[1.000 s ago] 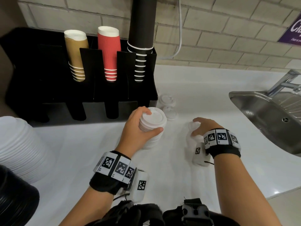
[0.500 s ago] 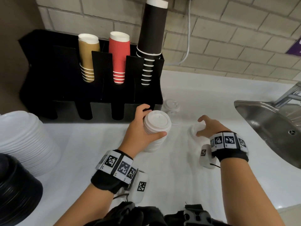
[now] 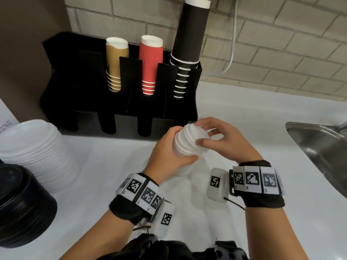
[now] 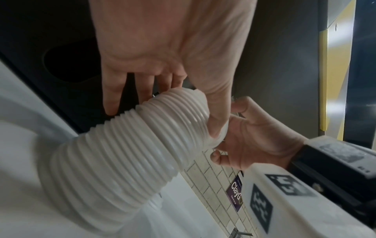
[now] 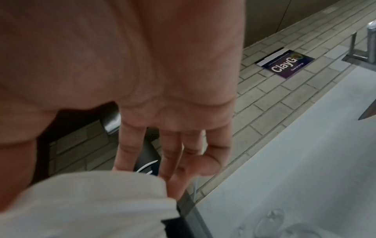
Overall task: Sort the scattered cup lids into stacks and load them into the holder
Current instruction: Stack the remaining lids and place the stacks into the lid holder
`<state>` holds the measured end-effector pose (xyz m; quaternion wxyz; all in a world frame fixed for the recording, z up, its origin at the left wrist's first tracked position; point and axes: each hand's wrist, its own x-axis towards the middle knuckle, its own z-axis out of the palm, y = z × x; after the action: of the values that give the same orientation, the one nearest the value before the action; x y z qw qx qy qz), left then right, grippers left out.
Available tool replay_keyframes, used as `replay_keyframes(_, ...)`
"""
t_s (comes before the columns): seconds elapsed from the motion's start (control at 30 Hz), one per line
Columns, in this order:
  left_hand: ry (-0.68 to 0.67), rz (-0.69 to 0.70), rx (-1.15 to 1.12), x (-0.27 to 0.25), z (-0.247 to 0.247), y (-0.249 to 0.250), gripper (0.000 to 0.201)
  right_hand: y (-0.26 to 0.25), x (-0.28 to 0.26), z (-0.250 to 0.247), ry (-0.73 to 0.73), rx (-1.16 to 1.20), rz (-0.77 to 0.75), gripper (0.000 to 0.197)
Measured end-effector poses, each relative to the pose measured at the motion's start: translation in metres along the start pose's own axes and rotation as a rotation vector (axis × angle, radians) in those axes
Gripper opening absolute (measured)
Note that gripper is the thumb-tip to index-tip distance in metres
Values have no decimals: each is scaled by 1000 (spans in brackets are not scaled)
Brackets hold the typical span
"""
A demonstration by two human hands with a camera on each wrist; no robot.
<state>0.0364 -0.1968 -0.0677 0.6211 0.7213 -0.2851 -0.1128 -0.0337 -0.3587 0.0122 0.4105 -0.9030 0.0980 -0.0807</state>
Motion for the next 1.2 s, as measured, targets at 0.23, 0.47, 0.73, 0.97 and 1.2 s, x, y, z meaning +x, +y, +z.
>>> replay_keyframes(0.23,-8,-24,49,2,2,3,93,-6,4,10,-32,-102,-41,41)
replay_keyframes(0.47,-6,13,15,0,0,3,86,-9,8,16,-70,-185,-90,47)
replay_keyframes(0.73,-25,54,76,1,-3,0,57,45,37,-17,289,36,139,20)
replay_keyframes(0.97,3,56,63,3,0,4,52,87,79,-6,-143,-445,435,70)
replay_keyframes(1.2,0,41,80,3,-1,4,53,92,96,9,-196,-639,425,61)
